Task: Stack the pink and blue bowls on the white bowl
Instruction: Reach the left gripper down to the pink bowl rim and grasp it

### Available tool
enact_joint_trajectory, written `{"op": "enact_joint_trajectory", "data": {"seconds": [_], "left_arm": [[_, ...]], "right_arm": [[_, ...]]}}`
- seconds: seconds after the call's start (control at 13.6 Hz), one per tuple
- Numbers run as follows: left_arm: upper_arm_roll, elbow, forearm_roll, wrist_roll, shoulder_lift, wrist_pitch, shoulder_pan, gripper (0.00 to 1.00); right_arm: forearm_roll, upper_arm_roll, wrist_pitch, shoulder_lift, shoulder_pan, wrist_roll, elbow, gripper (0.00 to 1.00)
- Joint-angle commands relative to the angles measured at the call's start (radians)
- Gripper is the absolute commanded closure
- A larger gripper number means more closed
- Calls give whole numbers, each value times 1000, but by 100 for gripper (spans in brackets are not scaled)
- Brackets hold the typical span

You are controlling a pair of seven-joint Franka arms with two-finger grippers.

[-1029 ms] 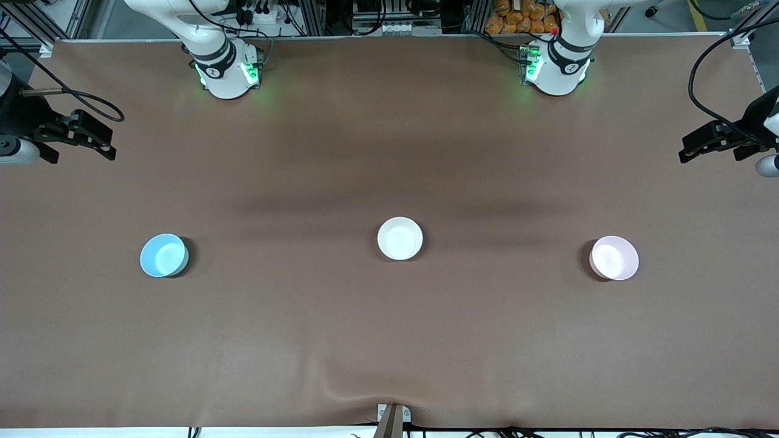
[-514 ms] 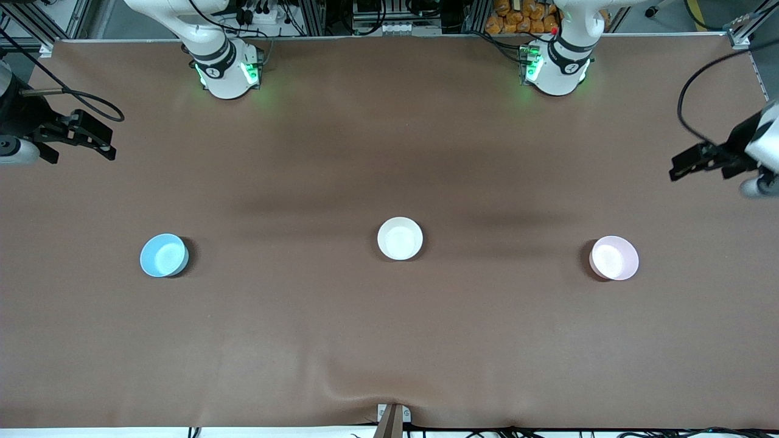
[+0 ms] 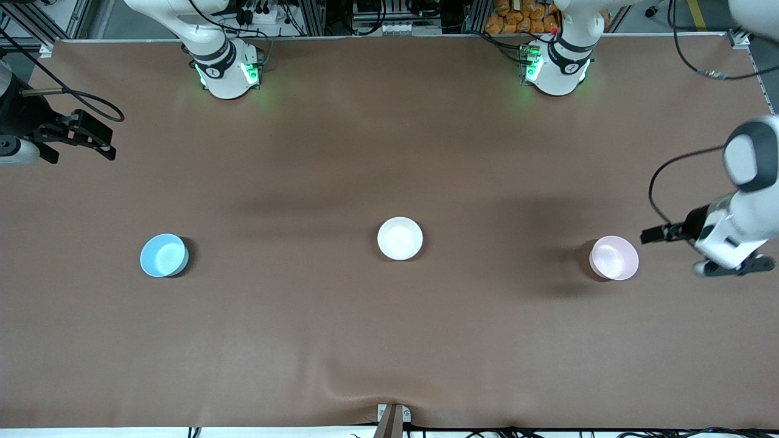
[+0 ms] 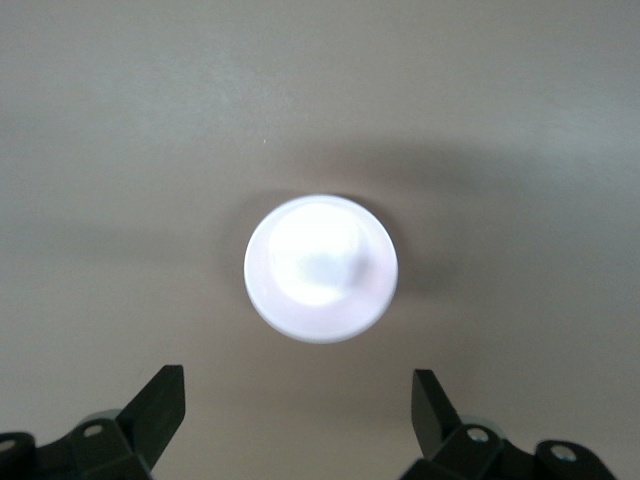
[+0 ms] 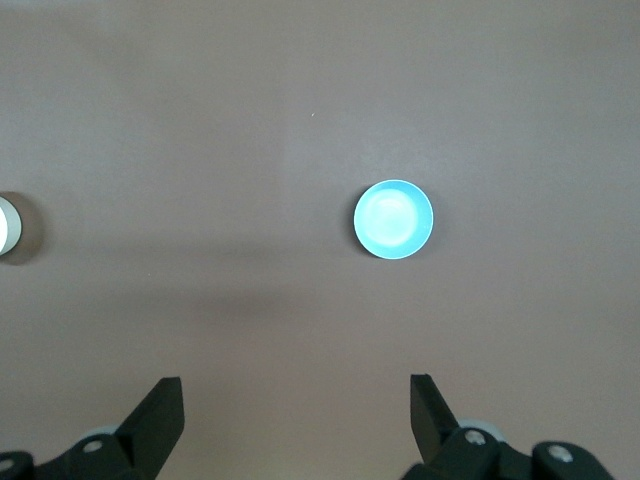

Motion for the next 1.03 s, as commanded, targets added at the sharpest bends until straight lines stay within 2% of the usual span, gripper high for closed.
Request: {"op": "enact_joint_trajectory", "data": {"seconds": [0.0, 0.22, 0.88, 0.96], "left_arm": [[-3, -43, -2, 19, 61, 120, 6, 0], [-1, -86, -1, 20, 107, 223, 44, 0], [-3, -85, 18, 43, 187, 275, 79, 0], [-3, -85, 16, 49, 189, 277, 82, 8]], "right_arm": [[2, 11, -7, -1, -13, 4, 9, 0], [2, 11, -7, 0, -13, 4, 9, 0], [2, 11, -7, -1, -13, 4, 9, 0], [2, 11, -8, -1, -13, 4, 9, 0]]}}
